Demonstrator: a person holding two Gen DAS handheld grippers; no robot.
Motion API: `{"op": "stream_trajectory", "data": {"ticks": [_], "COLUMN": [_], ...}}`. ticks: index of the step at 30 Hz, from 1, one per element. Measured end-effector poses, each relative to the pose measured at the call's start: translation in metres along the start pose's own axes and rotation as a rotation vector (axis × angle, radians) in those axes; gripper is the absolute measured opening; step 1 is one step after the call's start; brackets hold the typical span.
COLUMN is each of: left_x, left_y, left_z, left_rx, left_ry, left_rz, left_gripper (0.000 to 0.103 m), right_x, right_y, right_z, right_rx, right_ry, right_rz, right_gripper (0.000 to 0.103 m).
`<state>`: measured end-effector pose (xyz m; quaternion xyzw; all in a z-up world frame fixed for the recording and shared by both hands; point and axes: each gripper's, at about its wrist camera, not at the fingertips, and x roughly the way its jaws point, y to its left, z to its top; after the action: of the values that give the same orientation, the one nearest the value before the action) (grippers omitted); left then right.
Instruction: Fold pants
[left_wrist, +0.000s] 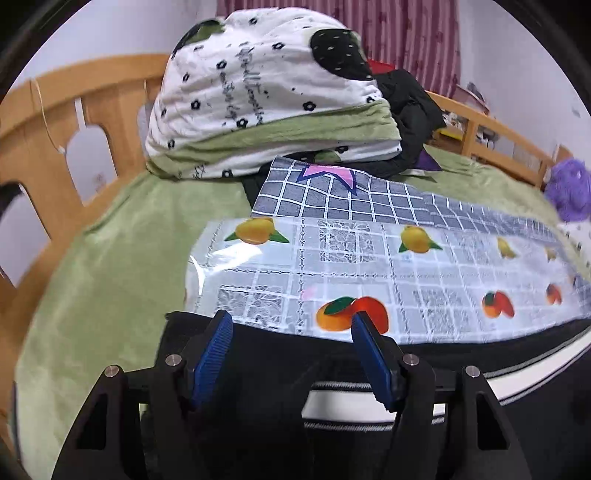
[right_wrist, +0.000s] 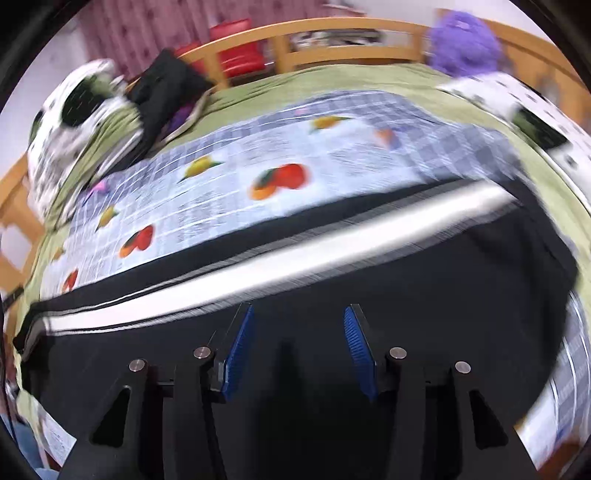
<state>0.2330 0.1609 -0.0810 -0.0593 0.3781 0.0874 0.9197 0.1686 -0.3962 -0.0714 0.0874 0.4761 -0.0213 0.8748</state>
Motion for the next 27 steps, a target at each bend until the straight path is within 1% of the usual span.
{"op": "stream_trajectory", "data": {"ticks": [2,5,8,11,14,15,16,17,18,20,21,22,24,25,26,27], "left_x": [0.006,0.006,0.003,-0.001,-0.01,-0.015,-0.018,-0.021,-0.023,-0.024,-0.024,-0.021,-0.011,-0.006,-0.003,0.0], "left_y": [0.002,0.008,0.02,0.031,0.041,0.041,0.038,0.034,0.028,0.012,0.005,-0.003,-0.015,-0.02,-0.021,-0.02], "left_z": [0.006,0.006,-0.004,-0.023,-0.042,-0.051,-0.058,-0.067,-0.075,-0.096,-0.104,-0.114,-0.124,-0.126,-0.125,-0.121], "left_rx": [-0.009,-0.017,-0.031,-0.032,-0.072,-0.091,-0.093,-0.081,-0.062,-0.002,0.028,0.068,0.15,0.204,0.24,0.252], "left_ry": [0.011,0.02,0.055,0.105,0.139,0.152,0.162,0.173,0.183,0.203,0.202,0.194,0.181,0.146,0.1,0.075], "left_rz": [0.0,-0.019,-0.062,-0.105,-0.203,-0.245,-0.269,-0.286,-0.287,-0.24,-0.2,-0.122,0.064,0.157,0.196,0.21], "left_gripper": [0.065,0.065,0.067,0.068,0.068,0.068,0.069,0.072,0.073,0.075,0.075,0.075,0.073,0.062,0.043,0.03], "right_x": [0.015,0.035,0.056,0.072,0.092,0.099,0.103,0.107,0.109,0.108,0.106,0.105,0.102,0.1,0.096,0.094], "right_y": [0.023,0.057,0.086,0.098,0.105,0.107,0.108,0.109,0.108,0.107,0.106,0.105,0.103,0.102,0.101,0.102], "right_z": [0.013,0.031,0.042,0.044,0.044,0.042,0.04,0.039,0.036,0.034,0.034,0.033,0.033,0.032,0.031,0.03], "right_rx": [-0.068,-0.177,-0.295,-0.368,-0.401,-0.408,-0.415,-0.423,-0.428,-0.421,-0.415,-0.407,-0.39,-0.385,-0.381,-0.378], "right_ry": [0.005,0.001,0.011,0.027,0.075,0.089,0.098,0.106,0.11,0.104,0.101,0.099,0.098,0.097,0.095,0.094], "right_rz": [0.02,0.045,0.053,0.077,0.09,0.088,0.086,0.084,0.084,0.091,0.098,0.103,0.111,0.112,0.115,0.117], "right_gripper": [0.052,0.062,0.063,0.064,0.064,0.064,0.064,0.064,0.064,0.064,0.065,0.065,0.065,0.065,0.064,0.064]}}
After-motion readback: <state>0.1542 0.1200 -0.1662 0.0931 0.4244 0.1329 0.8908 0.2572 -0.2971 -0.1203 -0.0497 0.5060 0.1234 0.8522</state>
